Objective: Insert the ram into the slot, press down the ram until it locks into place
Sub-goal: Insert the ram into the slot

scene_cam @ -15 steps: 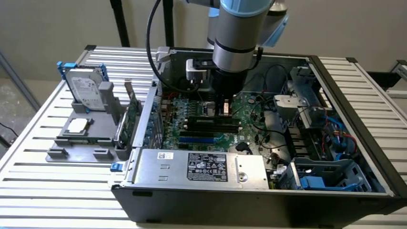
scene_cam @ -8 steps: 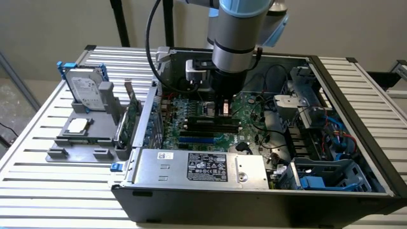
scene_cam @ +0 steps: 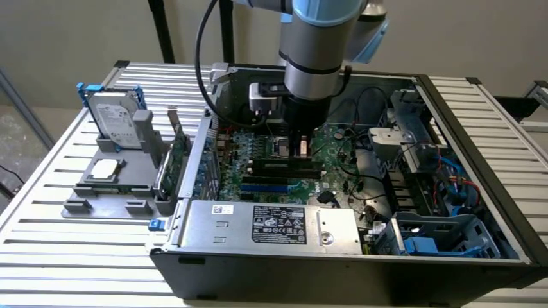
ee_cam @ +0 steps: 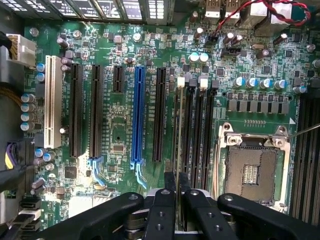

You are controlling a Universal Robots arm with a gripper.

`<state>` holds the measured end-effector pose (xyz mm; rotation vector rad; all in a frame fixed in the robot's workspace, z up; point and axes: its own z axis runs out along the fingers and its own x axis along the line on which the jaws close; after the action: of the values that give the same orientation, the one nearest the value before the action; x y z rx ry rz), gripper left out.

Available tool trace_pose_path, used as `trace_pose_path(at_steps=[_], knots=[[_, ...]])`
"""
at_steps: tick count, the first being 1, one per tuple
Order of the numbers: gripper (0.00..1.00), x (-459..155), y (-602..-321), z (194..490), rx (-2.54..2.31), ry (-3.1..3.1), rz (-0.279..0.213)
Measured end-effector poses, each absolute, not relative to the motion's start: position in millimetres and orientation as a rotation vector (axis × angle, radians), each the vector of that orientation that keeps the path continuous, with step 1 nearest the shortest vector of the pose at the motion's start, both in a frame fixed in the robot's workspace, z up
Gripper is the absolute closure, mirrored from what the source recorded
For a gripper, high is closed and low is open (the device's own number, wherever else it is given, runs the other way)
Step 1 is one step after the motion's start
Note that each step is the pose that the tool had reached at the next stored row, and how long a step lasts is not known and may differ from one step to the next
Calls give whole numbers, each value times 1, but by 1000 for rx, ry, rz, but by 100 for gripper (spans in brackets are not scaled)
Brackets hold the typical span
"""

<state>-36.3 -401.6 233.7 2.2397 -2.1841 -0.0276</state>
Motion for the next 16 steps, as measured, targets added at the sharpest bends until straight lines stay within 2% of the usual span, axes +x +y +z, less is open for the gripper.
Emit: trace_pose_path(at_steps=[16], knots=[[86,-38,-396,228,2234,-2179,-15]])
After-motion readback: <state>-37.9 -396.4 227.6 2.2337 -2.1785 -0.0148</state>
